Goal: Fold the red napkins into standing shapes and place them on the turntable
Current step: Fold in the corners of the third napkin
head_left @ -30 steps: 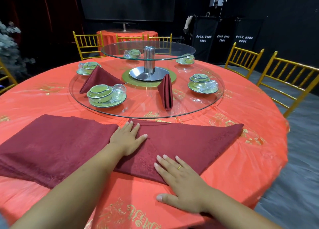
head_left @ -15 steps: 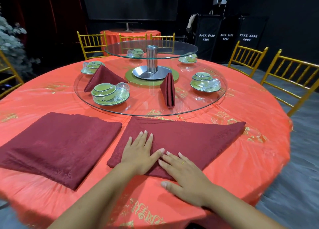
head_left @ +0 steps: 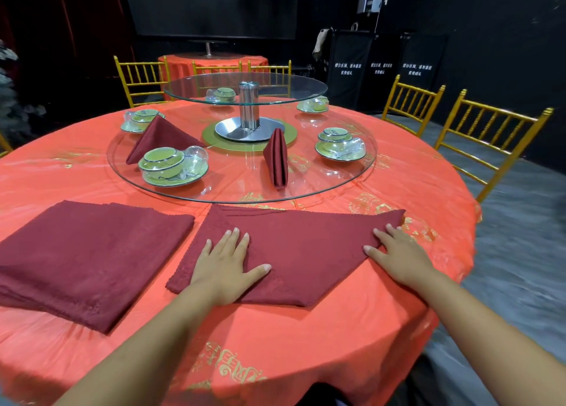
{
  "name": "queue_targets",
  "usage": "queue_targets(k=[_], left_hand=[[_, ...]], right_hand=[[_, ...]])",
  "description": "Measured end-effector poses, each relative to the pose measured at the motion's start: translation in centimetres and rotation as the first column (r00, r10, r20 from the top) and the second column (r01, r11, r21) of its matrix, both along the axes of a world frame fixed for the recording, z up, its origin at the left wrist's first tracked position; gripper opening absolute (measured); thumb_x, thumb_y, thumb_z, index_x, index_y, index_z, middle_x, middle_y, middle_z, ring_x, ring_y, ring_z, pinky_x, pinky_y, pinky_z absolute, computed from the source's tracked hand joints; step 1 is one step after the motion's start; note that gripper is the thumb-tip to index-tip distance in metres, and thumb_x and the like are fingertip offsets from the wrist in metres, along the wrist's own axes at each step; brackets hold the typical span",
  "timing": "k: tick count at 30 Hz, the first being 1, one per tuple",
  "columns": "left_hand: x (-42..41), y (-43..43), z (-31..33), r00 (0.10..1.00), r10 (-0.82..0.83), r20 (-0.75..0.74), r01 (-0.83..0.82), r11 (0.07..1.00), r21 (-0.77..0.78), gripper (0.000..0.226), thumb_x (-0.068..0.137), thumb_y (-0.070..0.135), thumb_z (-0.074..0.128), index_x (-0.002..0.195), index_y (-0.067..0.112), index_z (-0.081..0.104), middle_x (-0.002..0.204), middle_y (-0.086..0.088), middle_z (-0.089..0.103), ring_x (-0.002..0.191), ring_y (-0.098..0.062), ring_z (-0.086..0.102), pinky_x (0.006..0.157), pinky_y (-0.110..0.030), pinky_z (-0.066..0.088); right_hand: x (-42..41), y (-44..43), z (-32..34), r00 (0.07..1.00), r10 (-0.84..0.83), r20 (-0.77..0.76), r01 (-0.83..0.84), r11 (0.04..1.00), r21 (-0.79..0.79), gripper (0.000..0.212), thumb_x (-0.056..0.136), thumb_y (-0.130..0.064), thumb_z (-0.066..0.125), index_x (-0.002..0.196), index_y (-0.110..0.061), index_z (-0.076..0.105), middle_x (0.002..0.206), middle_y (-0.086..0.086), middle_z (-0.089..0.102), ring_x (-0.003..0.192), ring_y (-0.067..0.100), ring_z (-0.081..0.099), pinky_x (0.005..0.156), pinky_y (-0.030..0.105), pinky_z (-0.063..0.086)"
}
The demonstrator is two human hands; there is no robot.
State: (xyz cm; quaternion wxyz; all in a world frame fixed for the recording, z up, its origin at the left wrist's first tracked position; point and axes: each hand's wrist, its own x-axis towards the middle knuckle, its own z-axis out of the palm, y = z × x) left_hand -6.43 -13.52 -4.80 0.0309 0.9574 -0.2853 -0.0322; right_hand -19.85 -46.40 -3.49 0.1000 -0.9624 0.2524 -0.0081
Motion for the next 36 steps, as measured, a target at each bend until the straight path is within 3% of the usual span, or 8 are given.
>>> queue_targets(k=[7, 12, 17, 20, 24, 29, 33, 36], left_hand=[[-0.1, 0.0, 0.1, 1.000, 0.002, 0.006, -0.002, 1.000, -0.002, 0.098, 0.076, 0.083, 0.010, 0.153, 0.025, 0.001, 0.161, 0.002, -0.007, 0.147, -0.011, -0.011, 0.119, -0.043, -0.005], [-0.2, 0.1, 0.2, 1.000, 0.004, 0.006, -0.004, 1.000, -0.004, 0.100, 0.073, 0.084, 0.006, 0.153, 0.026, 0.000, 0.161, 0.003, -0.009, 0.146, -0.011, -0.012, 0.119, -0.042, -0.006], [-0.3, 0.1, 0.2, 1.000, 0.005, 0.013, -0.005, 1.000, 0.000, 0.098, 0.074, 0.083, 0.007, 0.153, 0.026, 0.000, 0.161, 0.003, -0.009, 0.146, -0.011, -0.012, 0.119, -0.041, -0.006], [-0.3, 0.0, 0.2, 1.000, 0.007, 0.011, -0.007, 1.000, -0.003, 0.097, 0.075, 0.083, 0.008, 0.153, 0.026, -0.001, 0.160, 0.004, -0.010, 0.146, -0.011, -0.013, 0.119, -0.041, -0.006], [-0.4, 0.1, 0.3, 1.000, 0.008, 0.014, -0.008, 1.000, -0.004, 0.097, 0.075, 0.083, 0.008, 0.153, 0.026, 0.000, 0.161, 0.004, -0.009, 0.146, -0.010, -0.013, 0.119, -0.041, -0.007], [-0.4, 0.0, 0.2, 1.000, 0.010, 0.017, -0.010, 1.000, -0.008, 0.100, 0.072, 0.084, 0.003, 0.153, 0.027, -0.001, 0.161, 0.004, -0.009, 0.146, -0.010, -0.013, 0.119, -0.041, -0.007], [-0.3, 0.1, 0.1, 1.000, 0.012, 0.019, -0.012, 1.000, -0.020, 0.105, 0.067, 0.086, -0.001, 0.153, 0.027, 0.000, 0.161, 0.005, -0.009, 0.146, -0.009, -0.013, 0.119, -0.041, -0.007], [-0.3, 0.1, 0.1, 1.000, 0.012, 0.021, -0.011, 1.000, -0.025, 0.105, 0.067, 0.086, -0.001, 0.153, 0.027, 0.000, 0.161, 0.005, -0.009, 0.146, -0.009, -0.013, 0.119, -0.040, -0.007]], right_hand=[[1.3, -2.5, 0.8, 0.979, -0.201, 0.019, 0.202, 0.979, -0.014, 0.058, 0.091, -0.062, 0.038, 0.140, -0.032, 0.042, 0.154, 0.009, 0.027, 0.139, 0.029, 0.028, 0.111, 0.045, 0.027], [2.1, -2.7, 0.9, 0.981, -0.188, 0.055, 0.192, 0.979, -0.070, 0.054, 0.094, -0.052, 0.042, 0.139, -0.024, 0.045, 0.148, 0.007, 0.039, 0.138, 0.026, 0.030, 0.113, 0.050, 0.020], [2.2, -2.9, 0.9, 0.970, -0.189, 0.153, 0.200, 0.978, -0.057, 0.050, 0.095, -0.042, 0.047, 0.139, -0.019, 0.046, 0.149, 0.006, 0.037, 0.142, 0.025, 0.025, 0.115, 0.052, 0.012], [2.4, -3.4, 1.1, 0.963, -0.190, 0.189, 0.205, 0.977, -0.063, 0.049, 0.094, -0.040, 0.048, 0.138, -0.020, 0.047, 0.147, 0.006, 0.042, 0.138, 0.026, 0.031, 0.114, 0.052, 0.015], [3.0, -4.2, 1.7, 0.933, -0.220, 0.283, 0.238, 0.971, -0.029, 0.045, 0.092, -0.036, 0.054, 0.132, -0.015, 0.050, 0.126, 0.013, 0.060, 0.122, 0.033, 0.049, 0.107, 0.048, 0.028], [3.8, -5.7, 2.5, 0.878, -0.424, 0.223, 0.425, 0.904, 0.047, 0.052, 0.088, -0.044, 0.058, 0.114, 0.001, 0.060, 0.120, 0.027, 0.056, 0.115, 0.041, 0.050, 0.093, 0.043, 0.042], [4.2, -6.4, 2.6, 0.888, -0.424, 0.179, 0.402, 0.904, 0.145, 0.034, 0.086, -0.044, 0.060, 0.090, -0.012, 0.072, 0.114, 0.028, 0.059, 0.114, 0.040, 0.050, 0.092, 0.040, 0.042], [4.5, -6.3, 2.7, 0.856, -0.436, 0.277, 0.374, 0.893, 0.250, 0.022, 0.079, -0.037, 0.070, 0.070, -0.017, 0.068, 0.100, 0.023, 0.066, 0.105, 0.038, 0.056, 0.084, 0.039, 0.045]])
